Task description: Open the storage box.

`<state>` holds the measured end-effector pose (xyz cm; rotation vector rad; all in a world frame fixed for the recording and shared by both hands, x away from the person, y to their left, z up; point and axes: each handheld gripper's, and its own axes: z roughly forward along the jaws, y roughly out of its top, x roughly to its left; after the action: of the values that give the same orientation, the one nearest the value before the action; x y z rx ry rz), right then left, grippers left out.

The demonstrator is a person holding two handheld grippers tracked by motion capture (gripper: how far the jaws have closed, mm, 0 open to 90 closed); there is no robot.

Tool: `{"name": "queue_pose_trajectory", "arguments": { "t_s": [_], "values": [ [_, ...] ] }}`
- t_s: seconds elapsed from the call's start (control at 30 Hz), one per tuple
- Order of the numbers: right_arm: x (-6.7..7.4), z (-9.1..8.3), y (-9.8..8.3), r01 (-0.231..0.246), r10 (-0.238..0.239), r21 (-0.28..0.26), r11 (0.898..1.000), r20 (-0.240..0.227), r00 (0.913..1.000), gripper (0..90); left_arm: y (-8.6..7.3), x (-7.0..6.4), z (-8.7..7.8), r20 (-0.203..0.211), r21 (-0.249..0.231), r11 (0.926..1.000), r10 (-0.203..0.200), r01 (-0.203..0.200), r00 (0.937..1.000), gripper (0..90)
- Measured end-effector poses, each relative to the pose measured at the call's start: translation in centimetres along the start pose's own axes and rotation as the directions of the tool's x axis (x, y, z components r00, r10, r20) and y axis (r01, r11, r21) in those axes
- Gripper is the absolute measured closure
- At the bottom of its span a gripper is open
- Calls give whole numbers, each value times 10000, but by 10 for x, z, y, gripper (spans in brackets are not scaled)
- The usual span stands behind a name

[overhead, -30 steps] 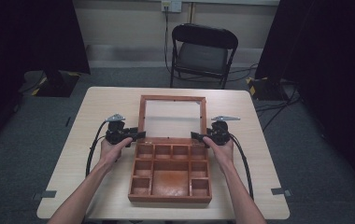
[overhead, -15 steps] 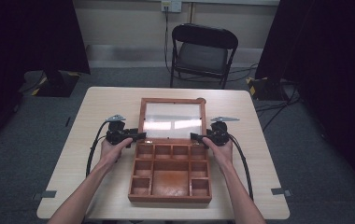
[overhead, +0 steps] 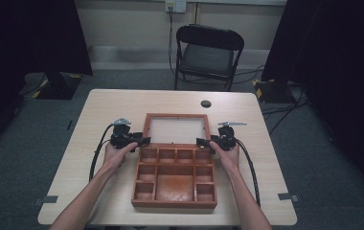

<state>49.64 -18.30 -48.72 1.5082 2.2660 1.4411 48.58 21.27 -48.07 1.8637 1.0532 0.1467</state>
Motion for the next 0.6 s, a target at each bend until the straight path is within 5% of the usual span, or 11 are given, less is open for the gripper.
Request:
{"name": "queue_pose_trajectory", "arguments": {
  "t_s": [0.33,0.6],
  "values": [
    [0,-3,1,251,-251,-8,9997,256,9994,193,2,-4,-5,-40,-79,9999,107,-107,9999,397],
    [4,-17,5,437,-420,-385,9983,444,9981,179,6,-9,-19,-486,-320,9989,335,-350,9983,319]
  ]
}}
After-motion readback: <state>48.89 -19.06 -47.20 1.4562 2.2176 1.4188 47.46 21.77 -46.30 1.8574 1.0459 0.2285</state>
